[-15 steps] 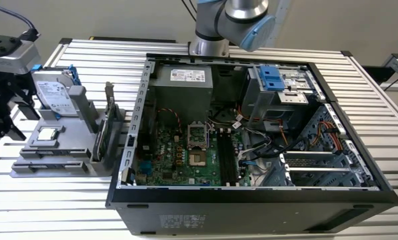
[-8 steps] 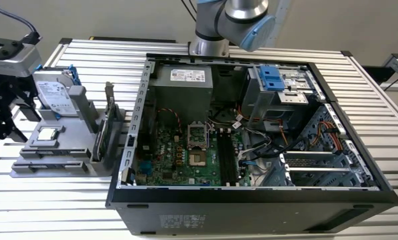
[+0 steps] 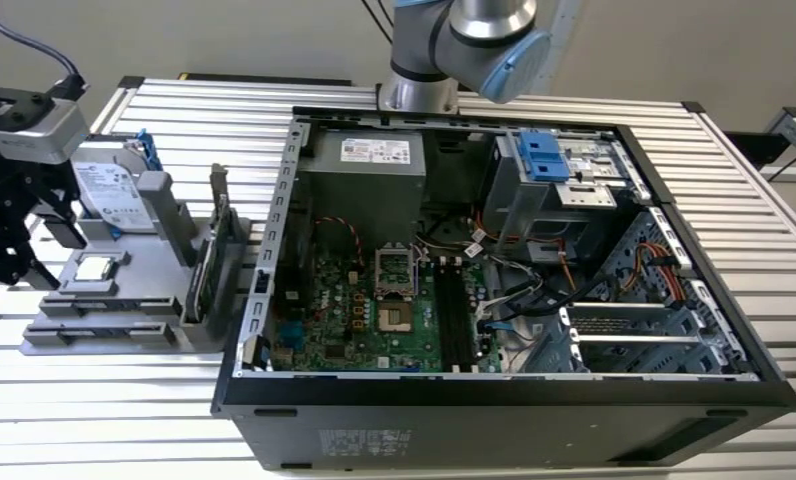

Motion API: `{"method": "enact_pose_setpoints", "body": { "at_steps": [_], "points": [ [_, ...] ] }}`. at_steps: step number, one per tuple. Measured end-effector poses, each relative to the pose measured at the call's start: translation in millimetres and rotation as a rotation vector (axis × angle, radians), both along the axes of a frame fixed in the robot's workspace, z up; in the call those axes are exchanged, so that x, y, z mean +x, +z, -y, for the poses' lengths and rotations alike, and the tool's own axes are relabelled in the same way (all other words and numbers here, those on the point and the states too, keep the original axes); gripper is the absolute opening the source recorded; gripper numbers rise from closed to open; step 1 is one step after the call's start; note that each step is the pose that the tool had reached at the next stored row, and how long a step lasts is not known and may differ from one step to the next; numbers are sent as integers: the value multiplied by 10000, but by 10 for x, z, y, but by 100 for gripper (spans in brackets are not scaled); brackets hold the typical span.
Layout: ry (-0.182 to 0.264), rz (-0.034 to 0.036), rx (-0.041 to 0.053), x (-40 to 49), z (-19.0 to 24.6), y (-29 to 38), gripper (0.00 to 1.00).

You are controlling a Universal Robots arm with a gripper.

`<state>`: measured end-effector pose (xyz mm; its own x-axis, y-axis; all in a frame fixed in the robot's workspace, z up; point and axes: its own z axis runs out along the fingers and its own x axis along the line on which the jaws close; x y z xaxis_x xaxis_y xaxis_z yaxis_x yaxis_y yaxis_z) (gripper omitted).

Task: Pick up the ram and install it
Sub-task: 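Pick up the ram and move it above insertion slot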

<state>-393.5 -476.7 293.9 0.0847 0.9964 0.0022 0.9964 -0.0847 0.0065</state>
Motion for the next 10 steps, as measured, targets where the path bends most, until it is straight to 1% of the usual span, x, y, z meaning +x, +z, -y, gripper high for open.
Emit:
{"method": "enact_pose_setpoints", "body": {
  "at_steps": [4,10],
  "points": [
    [0,-2,-1,0,0,-35,100],
    [0,-1,0,0,0,-39,100]
  ]
}}
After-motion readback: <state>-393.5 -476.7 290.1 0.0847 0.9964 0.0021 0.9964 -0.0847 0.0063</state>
